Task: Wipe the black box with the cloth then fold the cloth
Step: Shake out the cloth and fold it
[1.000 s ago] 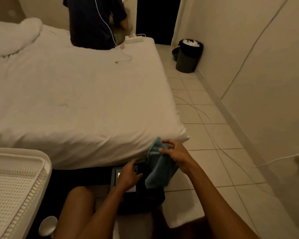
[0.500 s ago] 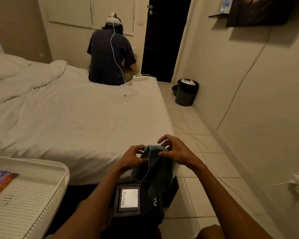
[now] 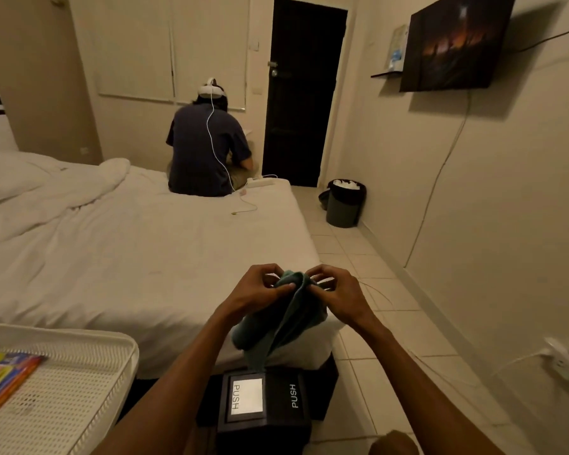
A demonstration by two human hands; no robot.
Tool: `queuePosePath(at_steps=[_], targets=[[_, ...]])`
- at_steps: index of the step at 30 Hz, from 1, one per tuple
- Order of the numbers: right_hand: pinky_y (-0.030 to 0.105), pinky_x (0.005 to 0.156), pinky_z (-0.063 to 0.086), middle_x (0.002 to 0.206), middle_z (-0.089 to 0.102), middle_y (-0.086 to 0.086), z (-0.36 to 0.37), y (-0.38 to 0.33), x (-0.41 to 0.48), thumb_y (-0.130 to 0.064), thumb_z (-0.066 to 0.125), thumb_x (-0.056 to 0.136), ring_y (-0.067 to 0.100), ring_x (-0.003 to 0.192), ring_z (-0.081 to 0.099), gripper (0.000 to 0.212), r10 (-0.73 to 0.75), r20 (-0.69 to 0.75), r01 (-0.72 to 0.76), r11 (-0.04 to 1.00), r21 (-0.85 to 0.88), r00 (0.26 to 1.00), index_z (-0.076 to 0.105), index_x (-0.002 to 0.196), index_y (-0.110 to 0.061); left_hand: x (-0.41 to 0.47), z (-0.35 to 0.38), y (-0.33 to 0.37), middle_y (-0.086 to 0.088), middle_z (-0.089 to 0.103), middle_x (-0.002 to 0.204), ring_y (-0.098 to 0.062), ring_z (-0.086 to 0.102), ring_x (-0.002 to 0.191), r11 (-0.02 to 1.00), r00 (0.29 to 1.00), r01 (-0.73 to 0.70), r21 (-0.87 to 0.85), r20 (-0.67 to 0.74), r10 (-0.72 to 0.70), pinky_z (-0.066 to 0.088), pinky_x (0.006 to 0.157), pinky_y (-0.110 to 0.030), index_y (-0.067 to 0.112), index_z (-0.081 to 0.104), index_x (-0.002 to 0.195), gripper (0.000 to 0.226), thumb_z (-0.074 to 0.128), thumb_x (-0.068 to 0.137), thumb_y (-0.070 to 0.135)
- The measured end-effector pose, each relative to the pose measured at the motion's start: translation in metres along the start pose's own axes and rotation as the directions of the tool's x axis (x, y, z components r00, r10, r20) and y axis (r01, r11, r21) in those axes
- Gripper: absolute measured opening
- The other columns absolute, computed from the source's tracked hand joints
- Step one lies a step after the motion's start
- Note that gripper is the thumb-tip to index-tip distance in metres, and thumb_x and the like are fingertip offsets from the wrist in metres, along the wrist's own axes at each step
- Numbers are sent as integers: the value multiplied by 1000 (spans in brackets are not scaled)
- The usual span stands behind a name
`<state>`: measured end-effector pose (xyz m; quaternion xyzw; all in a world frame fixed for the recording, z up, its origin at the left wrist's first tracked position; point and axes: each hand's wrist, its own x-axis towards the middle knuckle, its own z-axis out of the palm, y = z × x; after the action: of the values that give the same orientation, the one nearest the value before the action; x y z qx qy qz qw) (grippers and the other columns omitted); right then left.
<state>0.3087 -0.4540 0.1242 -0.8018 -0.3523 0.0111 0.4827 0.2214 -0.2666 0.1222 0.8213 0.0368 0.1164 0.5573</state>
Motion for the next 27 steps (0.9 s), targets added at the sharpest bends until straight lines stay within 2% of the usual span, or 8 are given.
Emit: queuePosePath(at_steps=[4,8,11,14,16,19,23,27], targets=[[13,67,41,92,59,-1,3,-5,-1,-28,76,84,5,80,52,12,-37,-147,25,996,-87,988,75,96,-28,-7,1,9,-6,76,92,-21,72,91,991,998,63,-118,39,-59,56,75,-28,18,74,98,15,73,85,26],[20,64,56,75,71,-1,5,-17,-2,-18,74,87,13,66,65,12,-55,-119,67,992,105,991,78,98,-20,-13,-1,17,-8,75,100,-22,72,90,962,994,106,-253,45,-98,57,72,-28,17,75,108,29,70,87,36],[22,69,59,85,77,-1,5,-23,-2,-14,73,87,14,76,73,14,-11,-123,42,967,252,992,77,99,-19,-11,-3,23,-9,74,102,-25,71,92,953,996,77,-292,-25,-88,58,71,-28,16,77,104,34,69,85,42],[18,68,57,90,76,0,4,-27,-2,-11,72,87,10,78,74,15,54,-126,-5,932,361,991,76,100,-16,-4,0,30,-6,71,102,-20,65,94,983,990,24,-182,-134,-49,55,68,-22,15,77,100,35,71,83,45],[17,67,56,92,76,1,3,-28,-1,-11,70,88,9,79,74,13,94,-124,-37,915,402,988,75,99,-18,0,1,32,2,65,108,-12,60,93,999,979,-4,-45,-206,-5,46,72,-18,17,76,97,34,71,82,47],[16,66,56,93,76,2,2,-27,-1,-13,69,89,10,80,74,13,120,-125,-58,907,416,985,75,100,-18,5,-3,32,6,61,118,-9,55,109,997,975,-53,63,-212,66,40,83,-20,18,77,98,35,73,80,47],[16,65,55,90,76,0,-4,-25,1,-15,66,92,10,79,75,10,182,-128,-103,878,467,975,72,97,-21,3,-7,41,1,75,94,-8,65,95,995,962,-87,57,-254,99,45,77,-17,16,79,91,22,71,86,35],[32,81,54,93,74,5,-18,-15,7,-18,57,98,21,89,71,14,289,-116,-205,863,462,950,71,100,-16,1,-18,35,-1,71,101,-17,64,97,999,948,-26,-28,-317,16,47,70,-17,14,75,101,21,66,90,30]])
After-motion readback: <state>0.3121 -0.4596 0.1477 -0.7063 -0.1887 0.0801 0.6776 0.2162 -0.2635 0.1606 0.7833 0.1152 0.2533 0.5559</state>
